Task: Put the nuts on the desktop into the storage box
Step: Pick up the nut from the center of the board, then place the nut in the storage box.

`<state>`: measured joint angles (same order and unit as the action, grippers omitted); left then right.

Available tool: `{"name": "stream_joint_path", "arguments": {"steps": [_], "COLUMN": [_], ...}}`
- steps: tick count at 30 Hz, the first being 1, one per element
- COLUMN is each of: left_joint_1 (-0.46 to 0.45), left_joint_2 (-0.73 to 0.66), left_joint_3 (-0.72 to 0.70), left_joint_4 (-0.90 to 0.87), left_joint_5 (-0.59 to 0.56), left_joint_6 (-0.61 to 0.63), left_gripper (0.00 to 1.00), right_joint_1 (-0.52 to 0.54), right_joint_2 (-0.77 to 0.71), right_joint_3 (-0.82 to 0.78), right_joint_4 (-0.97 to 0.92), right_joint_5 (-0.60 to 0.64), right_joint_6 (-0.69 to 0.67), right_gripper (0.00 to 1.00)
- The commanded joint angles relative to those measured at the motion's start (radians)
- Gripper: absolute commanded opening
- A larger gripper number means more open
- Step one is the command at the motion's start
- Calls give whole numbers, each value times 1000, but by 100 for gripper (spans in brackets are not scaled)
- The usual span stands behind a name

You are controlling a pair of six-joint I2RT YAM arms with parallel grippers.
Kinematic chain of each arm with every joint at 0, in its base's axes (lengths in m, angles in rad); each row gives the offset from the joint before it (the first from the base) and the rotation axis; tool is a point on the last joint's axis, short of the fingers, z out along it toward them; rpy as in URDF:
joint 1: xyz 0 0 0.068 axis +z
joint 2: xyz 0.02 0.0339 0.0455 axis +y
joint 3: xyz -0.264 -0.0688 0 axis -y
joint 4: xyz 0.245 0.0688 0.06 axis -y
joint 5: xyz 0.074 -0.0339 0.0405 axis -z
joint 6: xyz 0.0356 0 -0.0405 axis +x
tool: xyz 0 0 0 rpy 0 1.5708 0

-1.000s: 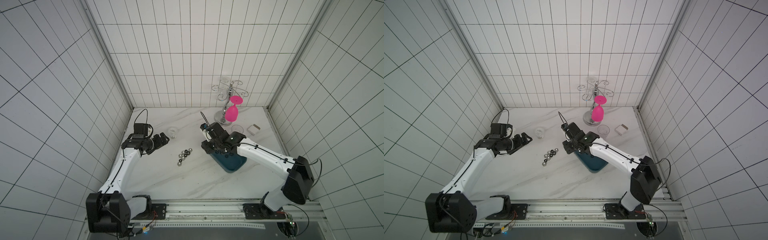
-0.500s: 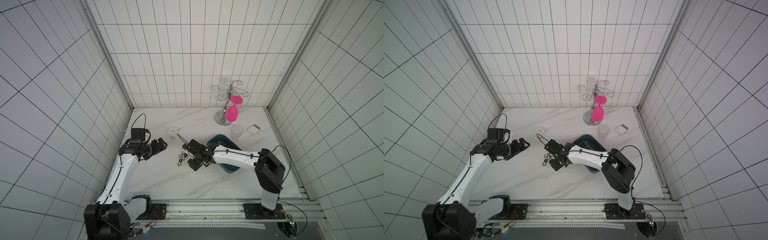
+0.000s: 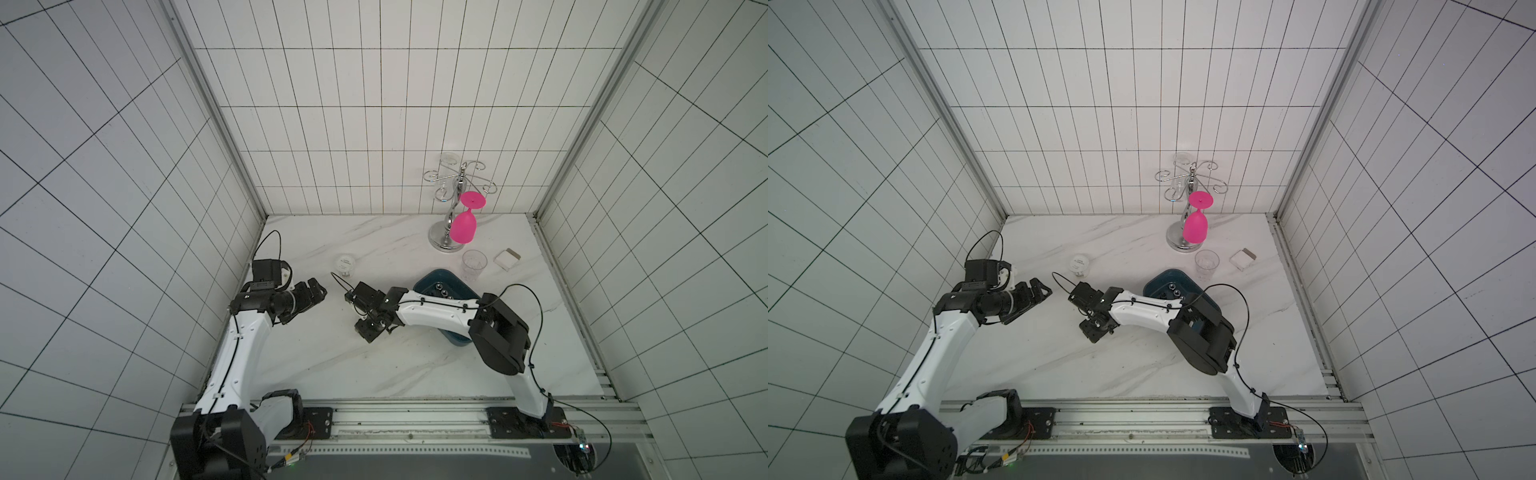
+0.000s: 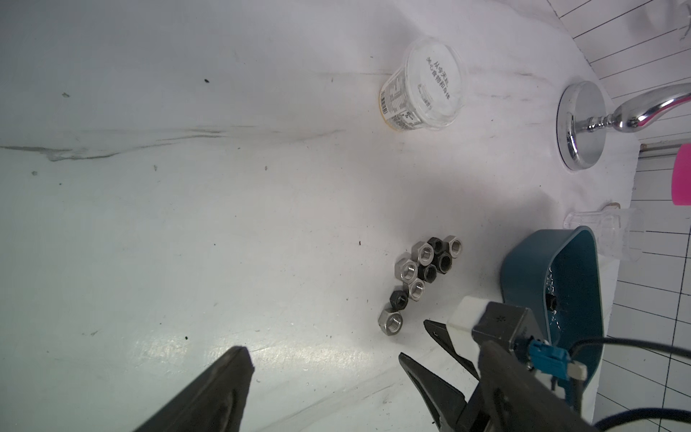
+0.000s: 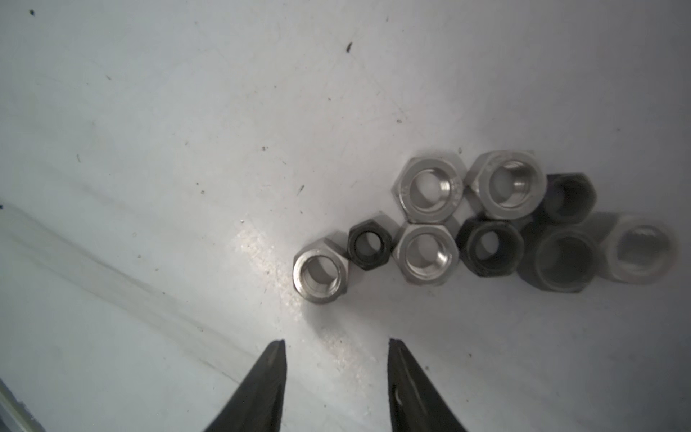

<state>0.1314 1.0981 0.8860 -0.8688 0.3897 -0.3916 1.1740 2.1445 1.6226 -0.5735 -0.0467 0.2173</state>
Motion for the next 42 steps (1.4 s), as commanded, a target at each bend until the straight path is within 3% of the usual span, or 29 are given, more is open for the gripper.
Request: {"name": "stream_joint_path", "arguments": {"steps": [1,13,16,21,25,32,37,42], "left_joint_1": [11,19,19,19,19,-1,-123,-272], "left_joint_2": [-4,-23,-20,-15,-10,25,47,105], "left_joint_3": [-2,-12,-12,-12,-12,-17,-12,2], "left_joint_4": [-2,0,1,3,6,74,162,254], "left_joint_5": [0,-11,-11,-9,23,133,104,61], "left_joint_6": [16,9,9,10,23,-12,-79,-142], "left_gripper": [98,98,98,98,98,98,98,98], "right_joint_1": [8,21,29,32,21,-90,-245,-433], "right_joint_2": [53,142,153,131,19,-345,-548,-609], "right_joint_3": [69,178,190,147,39,-241,-404,-473], "right_joint_4": [-42,-92,-110,-110,-41,91,65,-20], "right_joint_5": [24,39,73,123,137,177,194,168], "right_joint_6": [-2,-15,-17,-15,6,89,124,125], "right_gripper": [47,42,37,20,17,17,18,18]}}
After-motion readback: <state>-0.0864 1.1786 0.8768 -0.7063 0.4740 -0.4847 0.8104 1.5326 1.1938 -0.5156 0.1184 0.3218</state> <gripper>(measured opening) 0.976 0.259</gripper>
